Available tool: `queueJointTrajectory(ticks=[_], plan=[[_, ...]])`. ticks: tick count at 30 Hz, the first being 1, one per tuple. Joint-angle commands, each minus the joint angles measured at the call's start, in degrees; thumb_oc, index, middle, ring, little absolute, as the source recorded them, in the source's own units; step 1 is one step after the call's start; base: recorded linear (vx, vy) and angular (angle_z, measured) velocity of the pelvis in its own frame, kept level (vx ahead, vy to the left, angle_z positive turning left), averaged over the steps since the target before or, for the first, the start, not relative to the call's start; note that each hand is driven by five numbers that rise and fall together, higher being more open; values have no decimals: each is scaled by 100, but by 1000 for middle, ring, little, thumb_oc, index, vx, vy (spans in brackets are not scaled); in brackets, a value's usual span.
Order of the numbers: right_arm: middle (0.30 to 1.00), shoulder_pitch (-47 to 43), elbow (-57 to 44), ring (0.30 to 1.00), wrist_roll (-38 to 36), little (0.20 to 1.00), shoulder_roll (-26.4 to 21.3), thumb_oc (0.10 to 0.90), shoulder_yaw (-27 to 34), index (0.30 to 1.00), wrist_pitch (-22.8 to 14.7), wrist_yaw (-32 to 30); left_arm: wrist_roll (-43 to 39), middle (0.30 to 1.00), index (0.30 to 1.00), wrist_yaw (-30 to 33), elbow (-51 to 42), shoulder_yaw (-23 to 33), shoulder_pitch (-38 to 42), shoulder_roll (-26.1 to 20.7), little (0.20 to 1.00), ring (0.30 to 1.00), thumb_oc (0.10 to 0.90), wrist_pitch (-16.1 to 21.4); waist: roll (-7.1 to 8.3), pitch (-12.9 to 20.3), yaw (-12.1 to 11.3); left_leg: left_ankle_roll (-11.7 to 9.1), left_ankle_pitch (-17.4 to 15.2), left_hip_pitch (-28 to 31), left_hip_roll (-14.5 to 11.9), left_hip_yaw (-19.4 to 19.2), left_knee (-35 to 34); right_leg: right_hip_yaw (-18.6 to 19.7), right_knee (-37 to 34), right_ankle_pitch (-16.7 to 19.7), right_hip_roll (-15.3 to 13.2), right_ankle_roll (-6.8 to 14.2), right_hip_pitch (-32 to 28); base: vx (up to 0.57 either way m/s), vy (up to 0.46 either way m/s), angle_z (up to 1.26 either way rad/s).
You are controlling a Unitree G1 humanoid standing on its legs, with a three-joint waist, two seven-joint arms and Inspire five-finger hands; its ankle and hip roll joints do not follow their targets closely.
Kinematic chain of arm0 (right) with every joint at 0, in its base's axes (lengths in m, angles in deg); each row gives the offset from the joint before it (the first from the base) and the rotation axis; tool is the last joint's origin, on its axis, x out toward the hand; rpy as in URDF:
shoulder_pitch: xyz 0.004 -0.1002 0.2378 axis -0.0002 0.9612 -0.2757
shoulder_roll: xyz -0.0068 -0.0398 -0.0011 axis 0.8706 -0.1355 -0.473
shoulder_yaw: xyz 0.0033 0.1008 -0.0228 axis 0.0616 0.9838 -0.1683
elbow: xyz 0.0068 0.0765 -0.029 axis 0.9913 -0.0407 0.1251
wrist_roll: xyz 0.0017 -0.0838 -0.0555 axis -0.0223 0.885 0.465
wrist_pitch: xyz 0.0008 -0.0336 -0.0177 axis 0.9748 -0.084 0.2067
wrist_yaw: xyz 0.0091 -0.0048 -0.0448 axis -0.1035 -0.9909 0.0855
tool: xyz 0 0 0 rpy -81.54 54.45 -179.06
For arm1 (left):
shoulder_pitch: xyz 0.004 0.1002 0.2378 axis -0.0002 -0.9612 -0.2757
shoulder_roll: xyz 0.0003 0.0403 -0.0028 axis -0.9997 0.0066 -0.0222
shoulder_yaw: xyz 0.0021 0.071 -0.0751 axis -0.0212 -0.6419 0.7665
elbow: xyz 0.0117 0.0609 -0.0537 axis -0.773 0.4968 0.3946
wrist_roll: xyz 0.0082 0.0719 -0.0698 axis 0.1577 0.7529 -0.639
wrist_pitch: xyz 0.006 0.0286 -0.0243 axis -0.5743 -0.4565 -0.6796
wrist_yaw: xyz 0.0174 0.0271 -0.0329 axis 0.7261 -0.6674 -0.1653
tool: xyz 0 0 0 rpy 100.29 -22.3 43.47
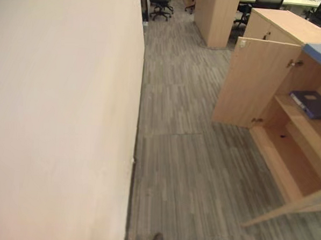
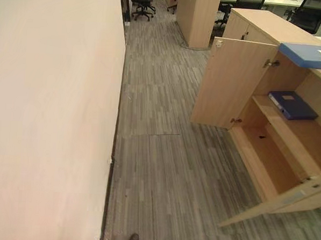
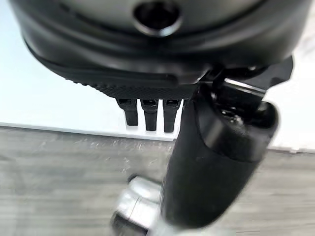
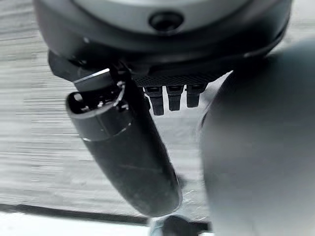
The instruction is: Put the empty folder in the office cabinet
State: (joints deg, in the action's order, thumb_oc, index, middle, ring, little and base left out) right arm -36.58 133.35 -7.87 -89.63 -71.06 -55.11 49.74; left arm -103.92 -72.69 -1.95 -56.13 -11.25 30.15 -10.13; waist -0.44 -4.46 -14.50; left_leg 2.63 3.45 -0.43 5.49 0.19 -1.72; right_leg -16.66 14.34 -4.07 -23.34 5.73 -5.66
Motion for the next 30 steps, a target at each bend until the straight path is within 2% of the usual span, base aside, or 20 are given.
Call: queueJointTrajectory(ticks=[1, 3, 4, 5, 6, 7, 8, 9, 11, 12, 15, 17, 18, 19, 21, 22, 23, 28, 30], plan=[[900, -245, -170, 900, 73, 900, -10, 800, 105, 900, 2, 133, 260, 900, 900, 593, -3, 121, 5, -388, 900, 900, 800, 108, 145, -22, -366, -29, -647, -527, 222, 322, 769, -125, 509, 1782, -882, 361, -187, 332, 399, 12], [900, -260, -221, 900, 166, 900, 44, 800, -12, 900, -6, 151, 322, 900, 900, 578, 17, 129, -25, -459, 900, 900, 800, 64, 116, -29, -384, 109, -709, -267, 340, 255, 666, -415, 934, 1932, -1108, 339, -73, 250, 303, 18], [900, -255, -223, 900, 168, 900, 51, 800, -21, 900, -5, 150, 324, 900, 900, 577, 17, 137, -31, -463, 900, 900, 800, 62, 127, -53, -382, 112, -739, -220, 357, 256, 651, -373, 995, 1903, -1136, 380, -73, 294, 234, 3], [900, -305, -274, 900, 173, 900, 112, 800, -119, 900, -19, 160, 332, 900, 900, 571, 22, 211, -60, -496, 900, 900, 800, 31, 139, -111, -470, 182, -825, 96, 370, 172, 457, -826, 1073, 1830, -1180, 409, -16, 277, 148, -6], [900, -365, -310, 900, 147, 900, 117, 800, -139, 900, -25, 165, 289, 900, 900, 563, 15, 223, -60, -496, 900, 900, 800, 32, 101, -150, -471, 201, -838, 205, 314, 166, 369, -961, 1108, 1634, -1019, 388, 181, 330, 171, -17], [900, -462, -362, 900, 101, 900, 121, 800, -161, 900, -35, 187, 227, 900, 900, 559, 5, 216, -50, -488, 900, 900, 800, 37, 24, -222, -421, 202, -845, 332, 220, 194, 299, -1034, 1124, 1401, -719, 348, 544, 169, 24, -38], [900, -574, -391, 900, 53, 900, 109, 800, -178, 900, -38, 200, 189, 900, 900, 558, -11, 220, -37, -475, 900, 900, 800, 32, -56, -287, -418, 178, -874, 420, 146, 198, 276, -1049, 1034, 1320, -502, 354, 793, 183, 14, -54], [900, -699, -443, 900, -26, 900, 117, 800, -243, 900, -47, 204, 110, 900, 900, 572, -39, 206, -21, -454, 900, 900, 800, 40, -145, -407, -338, 185, -922, 609, 116, 206, 256, -1185, 904, 1271, -157, 362, 1126, 177, -25, -60], [900, -836, -518, 900, -248, 900, 133, 800, -328, 900, -86, 200, 71, 900, 900, 553, -85, 182, -1, -421, 900, 900, 800, 46, -188, -587, -187, 161, -1058, 883, 115, 292, 276, -1370, 220, 1314, 416, 393, 1477, 226, -56, -45], [900, -867, -546, 900, -356, 900, 149, 800, -353, 900, -108, 201, 79, 900, 900, 543, -94, 173, -1, -415, 900, 900, 800, 57, -131, -628, -102, 139, -1139, 1042, 153, 363, 250, -1510, -302, 1439, 737, 418, 1608, 265, -109, -48], [900, -929, -550, 900, -531, 900, 130, 800, -295, 900, -113, 161, 101, 900, 900, 488, -113, 242, 17, -456, 900, 900, 800, 56, 34, -665, 26, 61, -1329, 1244, 204, 582, 235, -1550, -1216, 1776, 1111, 526, 1861, 306, -143, 21], [900, -918, -506, 900, -572, 900, 132, 800, -244, 900, -126, 129, 109, 900, 900, 462, -102, 303, -4, -452, 900, 900, 800, 41, 123, -584, -70, -31, -1487, 1302, 224, 646, 248, -1716, -1637, 1600, 1169, 380, 1524, 372, -159, 68], [900, -890, -406, 900, -514, 900, 69, 800, -147, 900, -119, 74, 57, 900, 900, 483, -28, 354, -40, -401, 900, 900, 800, 31, 116, -413, -110, -108, -1640, 1369, 134, 648, 349, -1903, -1500, 1369, 1157, 198, 1365, 337, -92, 57], [900, -887, -405, 900, -512, 900, 67, 800, -146, 900, -120, 74, 56, 900, 900, 483, -28, 350, -43, -399, 900, 900, 800, 31, 110, -406, -102, -112, -1651, 1365, 126, 658, 358, -1914, -1480, 1348, 1156, 196, 1368, 364, -108, 38], [900, -788, -305, 900, -413, 900, -36, 800, -29, 900, -133, 33, 16, 900, 900, 503, 38, 402, -26, -364, 900, 900, 800, 22, 37, -261, -82, -243, -1743, 1426, -59, 792, 420, -2078, -1296, 1033, 1192, 63, 1287, 262, -126, 9], [900, -787, -305, 900, -413, 900, -37, 800, -30, 900, -133, 33, 16, 900, 900, 503, 39, 402, -27, -363, 900, 900, 800, 22, 35, -260, -77, -244, -1744, 1425, -60, 796, 421, -2083, -1292, 1029, 1191, 63, 1287, 444, -200, 55], [900, -671, -258, 900, -385, 900, -197, 800, 187, 900, -149, -56, 21, 900, 900, 539, 66, 360, 76, -359, 900, 900, 800, 1, -86, -176, 4, -408, -1554, 1423, -307, 934, 523, -2316, -945, 708, 1162, -91, 1213, 309, -141, 64], [900, -465, -196, 900, -430, 900, -367, 800, 429, 900, -148, -148, -32, 900, 900, 599, -77, 236, 230, -337, 900, 900, 800, 55, -151, -155, 195, -603, -1250, 1427, -495, 1022, 705, -2500, -717, 374, 1211, -259, 1070, 266, -147, 52], [900, -390, -120, 900, -504, 900, -412, 800, 557, 900, -128, -187, -91, 900, 900, 647, -151, 235, 264, -331, 900, 900, 800, 99, -178, -155, 255, -766, -977, 1354, -522, 954, 1093, -2483, -698, 214, 1289, -358, 957, 213, -124, 10]])
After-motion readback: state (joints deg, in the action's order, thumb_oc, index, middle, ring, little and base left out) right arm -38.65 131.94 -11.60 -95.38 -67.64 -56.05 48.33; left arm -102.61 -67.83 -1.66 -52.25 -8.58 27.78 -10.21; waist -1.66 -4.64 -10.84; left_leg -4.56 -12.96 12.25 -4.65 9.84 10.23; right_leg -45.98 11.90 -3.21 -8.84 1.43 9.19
